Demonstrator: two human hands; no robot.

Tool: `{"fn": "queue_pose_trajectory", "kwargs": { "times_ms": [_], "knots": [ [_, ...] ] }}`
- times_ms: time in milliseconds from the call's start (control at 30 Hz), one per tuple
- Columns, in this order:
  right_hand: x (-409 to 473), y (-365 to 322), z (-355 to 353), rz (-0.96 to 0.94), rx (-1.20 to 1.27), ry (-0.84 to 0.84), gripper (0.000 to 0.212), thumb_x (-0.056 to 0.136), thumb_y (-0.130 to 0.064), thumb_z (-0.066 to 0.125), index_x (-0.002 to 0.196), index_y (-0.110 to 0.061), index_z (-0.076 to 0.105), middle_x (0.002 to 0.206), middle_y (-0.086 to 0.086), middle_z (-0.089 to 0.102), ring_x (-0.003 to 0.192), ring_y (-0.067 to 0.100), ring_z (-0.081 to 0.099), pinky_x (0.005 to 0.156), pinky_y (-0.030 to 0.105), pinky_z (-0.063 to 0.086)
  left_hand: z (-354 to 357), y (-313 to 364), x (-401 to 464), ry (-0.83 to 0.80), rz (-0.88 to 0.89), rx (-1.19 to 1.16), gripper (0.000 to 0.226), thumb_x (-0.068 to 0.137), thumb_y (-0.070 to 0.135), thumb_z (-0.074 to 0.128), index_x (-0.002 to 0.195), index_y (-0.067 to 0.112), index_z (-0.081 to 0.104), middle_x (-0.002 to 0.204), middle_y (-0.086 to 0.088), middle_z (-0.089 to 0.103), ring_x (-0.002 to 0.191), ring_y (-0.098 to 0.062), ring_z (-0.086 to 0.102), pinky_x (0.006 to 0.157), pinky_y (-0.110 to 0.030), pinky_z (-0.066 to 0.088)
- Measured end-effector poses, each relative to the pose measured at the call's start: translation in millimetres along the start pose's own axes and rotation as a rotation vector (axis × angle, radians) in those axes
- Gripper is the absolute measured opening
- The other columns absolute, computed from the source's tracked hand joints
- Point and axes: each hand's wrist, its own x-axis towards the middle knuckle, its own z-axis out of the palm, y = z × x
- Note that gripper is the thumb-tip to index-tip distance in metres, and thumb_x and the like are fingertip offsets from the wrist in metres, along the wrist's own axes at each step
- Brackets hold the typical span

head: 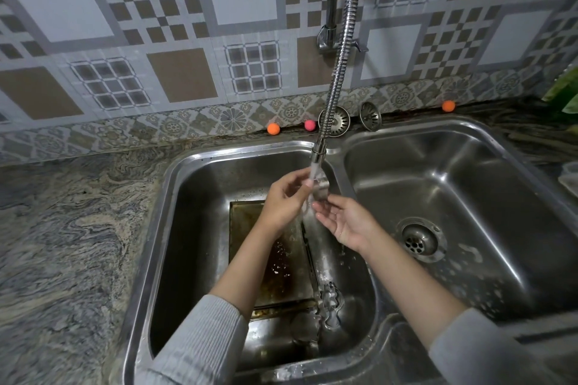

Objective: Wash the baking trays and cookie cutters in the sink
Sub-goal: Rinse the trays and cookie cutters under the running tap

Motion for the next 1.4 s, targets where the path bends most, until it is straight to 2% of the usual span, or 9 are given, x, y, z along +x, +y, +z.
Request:
{"fn": "queue_pose_trajectory", "kwargs": {
  "times_ms": [167, 367, 500, 633, 800, 1000, 1200, 1333, 1400],
  "knots": [
    [-2.2, -4.9, 5.2, -0.006, 0.027, -0.008, 0.016, 0.098, -0.011, 0.044, 0.097, -0.001, 0.057, 0.066, 0.008, 0.069, 0.059, 0.011, 0.07, 0.052, 0.021, 0.056, 4.5, 3.1, -3.4, 0.032, -0.055, -0.075, 0.028, 0.094, 0.008, 0.054, 0.121, 0.011, 0.061, 0.116, -0.006, 0.066, 0.104, -0.017, 0.063, 0.09, -0.028, 0.051],
    [0.3, -2.5, 8.8, 0.002, 0.027, 0.002, 0.013, 0.097, -0.014, 0.049, 0.099, -0.003, 0.056, 0.082, 0.011, 0.063, 0.06, 0.01, 0.07, 0.052, 0.022, 0.056, 4.3, 2.8, -6.0, 0.056, -0.116, -0.162, 0.026, 0.095, 0.022, 0.055, 0.116, 0.007, 0.061, 0.114, -0.017, 0.066, 0.104, -0.022, 0.063, 0.092, -0.036, 0.049],
    [-0.4, 0.3, 7.6, 0.009, 0.008, 0.007, 0.013, 0.096, -0.016, 0.051, 0.095, -0.004, 0.057, 0.08, 0.01, 0.063, 0.062, 0.011, 0.069, 0.053, 0.024, 0.056, 2.6, 2.9, -3.0, 0.075, -0.075, -0.142, 0.037, 0.084, 0.035, 0.064, 0.115, 0.015, 0.065, 0.111, -0.01, 0.068, 0.108, -0.028, 0.063, 0.094, -0.042, 0.051],
    [-2.8, -2.2, 6.1, -0.007, -0.012, -0.024, 0.012, 0.093, -0.019, 0.057, 0.093, -0.007, 0.059, 0.084, 0.009, 0.066, 0.071, 0.013, 0.07, 0.064, 0.029, 0.06, 4.5, 3.8, 1.1, 0.108, -0.147, -0.239, 0.022, 0.093, 0.019, 0.057, 0.113, 0.016, 0.065, 0.11, -0.011, 0.067, 0.101, -0.026, 0.064, 0.085, -0.042, 0.052],
    [-5.3, -4.1, 8.9, -0.112, -0.038, -0.043, 0.013, 0.089, -0.013, 0.06, 0.1, -0.006, 0.062, 0.08, 0.006, 0.069, 0.068, 0.01, 0.067, 0.07, 0.027, 0.059, 8.9, 3.6, 3.8, 0.137, -0.269, -0.334, 0.018, 0.097, 0.017, 0.046, 0.105, 0.015, 0.063, 0.065, 0.008, 0.058, 0.061, -0.007, 0.058, 0.07, -0.034, 0.051],
    [-5.8, 0.2, 18.0, -0.307, -0.349, 0.126, 0.031, 0.078, -0.022, 0.075, 0.103, -0.008, 0.064, 0.077, 0.002, 0.071, 0.064, 0.008, 0.064, 0.065, 0.027, 0.058, 10.5, 1.3, 2.0, 0.105, -0.323, -0.244, 0.035, 0.098, 0.038, 0.046, 0.108, 0.01, 0.065, 0.088, -0.006, 0.066, 0.089, -0.025, 0.064, 0.083, -0.042, 0.052],
    [-5.2, 1.5, 24.1, -0.521, -0.544, 0.067, 0.016, 0.083, -0.009, 0.07, 0.083, -0.025, 0.065, 0.077, 0.003, 0.07, 0.064, 0.007, 0.064, 0.064, 0.022, 0.057, 2.5, -6.6, -7.2, 0.138, -0.271, -0.245, 0.038, 0.101, 0.033, 0.038, 0.115, 0.008, 0.063, 0.1, -0.005, 0.069, 0.092, -0.016, 0.066, 0.074, -0.028, 0.053],
    [0.4, 5.3, 21.6, -0.576, -0.604, 0.097, 0.031, 0.079, -0.001, 0.071, 0.109, -0.004, 0.064, 0.082, 0.007, 0.069, 0.064, 0.003, 0.067, 0.064, 0.02, 0.056, 4.4, -5.6, -8.6, 0.192, -0.315, -0.294, 0.037, 0.104, 0.028, 0.032, 0.112, 0.009, 0.063, 0.103, -0.002, 0.069, 0.093, -0.013, 0.064, 0.069, -0.024, 0.047],
    [2.1, 6.9, 18.9, -0.565, -0.588, 0.128, 0.035, 0.075, -0.001, 0.075, 0.108, 0.001, 0.065, 0.081, 0.006, 0.069, 0.065, 0.007, 0.068, 0.063, 0.019, 0.055, 4.8, -6.4, -8.2, 0.194, -0.363, -0.339, 0.039, 0.105, 0.028, 0.03, 0.114, 0.01, 0.063, 0.109, -0.004, 0.068, 0.096, -0.015, 0.063, 0.071, -0.026, 0.046]
  ]
}}
